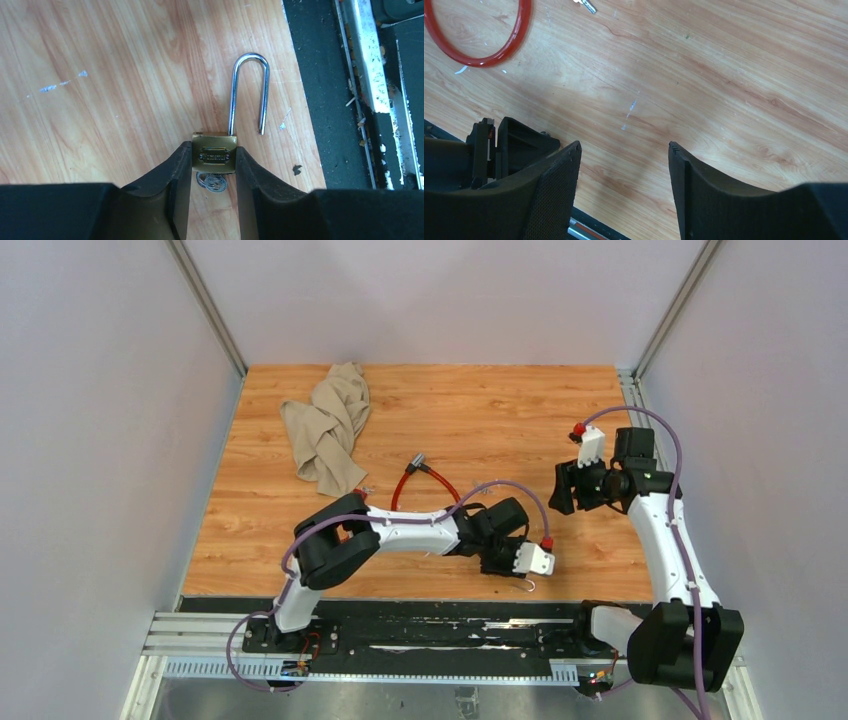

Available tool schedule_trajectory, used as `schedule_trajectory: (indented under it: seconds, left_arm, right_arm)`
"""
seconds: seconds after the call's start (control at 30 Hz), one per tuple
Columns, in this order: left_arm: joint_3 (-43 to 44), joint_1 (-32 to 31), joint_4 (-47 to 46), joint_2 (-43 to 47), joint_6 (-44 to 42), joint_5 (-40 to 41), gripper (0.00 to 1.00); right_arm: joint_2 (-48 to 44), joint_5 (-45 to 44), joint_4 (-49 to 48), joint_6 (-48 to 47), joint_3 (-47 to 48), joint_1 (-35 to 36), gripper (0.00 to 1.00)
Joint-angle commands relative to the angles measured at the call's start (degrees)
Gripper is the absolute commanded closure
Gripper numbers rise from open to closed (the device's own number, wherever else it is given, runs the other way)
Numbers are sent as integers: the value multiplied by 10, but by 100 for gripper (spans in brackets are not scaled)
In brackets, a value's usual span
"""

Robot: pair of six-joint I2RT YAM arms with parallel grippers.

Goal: Lock with the key
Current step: Pick up the lock from the center of the board.

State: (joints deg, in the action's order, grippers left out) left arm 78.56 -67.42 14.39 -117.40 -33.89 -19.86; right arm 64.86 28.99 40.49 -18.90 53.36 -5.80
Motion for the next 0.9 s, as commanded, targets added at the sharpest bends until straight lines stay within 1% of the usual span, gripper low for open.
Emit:
schedule_trajectory:
  seconds: [0.0, 0.07, 0.2, 0.33, 0.4, 0.5, 0.57, 0.6, 0.63, 0.7, 0.73, 0.8, 0.87]
  left_arm:
    - [-39, 8, 7, 25, 11, 41, 92]
    - [-51, 19, -4, 53, 23, 34, 99]
    - [-75, 54, -26, 109, 68, -6, 100]
    - [-87, 99, -44, 148, 119, -64, 100]
    - [-95, 130, -63, 166, 161, -101, 100]
    - [-106, 178, -97, 183, 239, -165, 100]
    - [-100, 202, -97, 189, 268, -204, 100]
    - [-100, 210, -99, 193, 279, -209, 100]
    - [-101, 215, -102, 201, 284, -205, 100]
    - [-109, 219, -106, 219, 276, -205, 100]
    - [-114, 220, -108, 228, 271, -212, 100]
    - [-111, 225, -105, 238, 273, -243, 100]
    - [-102, 227, -90, 246, 269, -250, 100]
  right_arm:
    - [-6, 34, -5, -6, 14, -9, 36]
    - [2, 43, 1, -7, 28, -8, 36]
    - [12, 59, 8, -6, 47, -9, 36]
    - [7, 150, 18, -24, 47, -9, 38]
    - [-3, 202, 21, -52, 39, -9, 38]
    - [-23, 276, 27, -132, 17, -9, 39]
    - [-39, 317, 27, -181, -1, -7, 39]
    - [-46, 331, 14, -184, -11, -7, 38]
    - [-48, 339, 2, -180, -17, -4, 38]
    - [-36, 358, 12, -196, -13, 11, 38]
    - [-28, 370, 27, -215, -5, 18, 38]
    - [-19, 395, 67, -282, 6, 28, 38]
    - [-23, 395, 56, -294, 0, 32, 38]
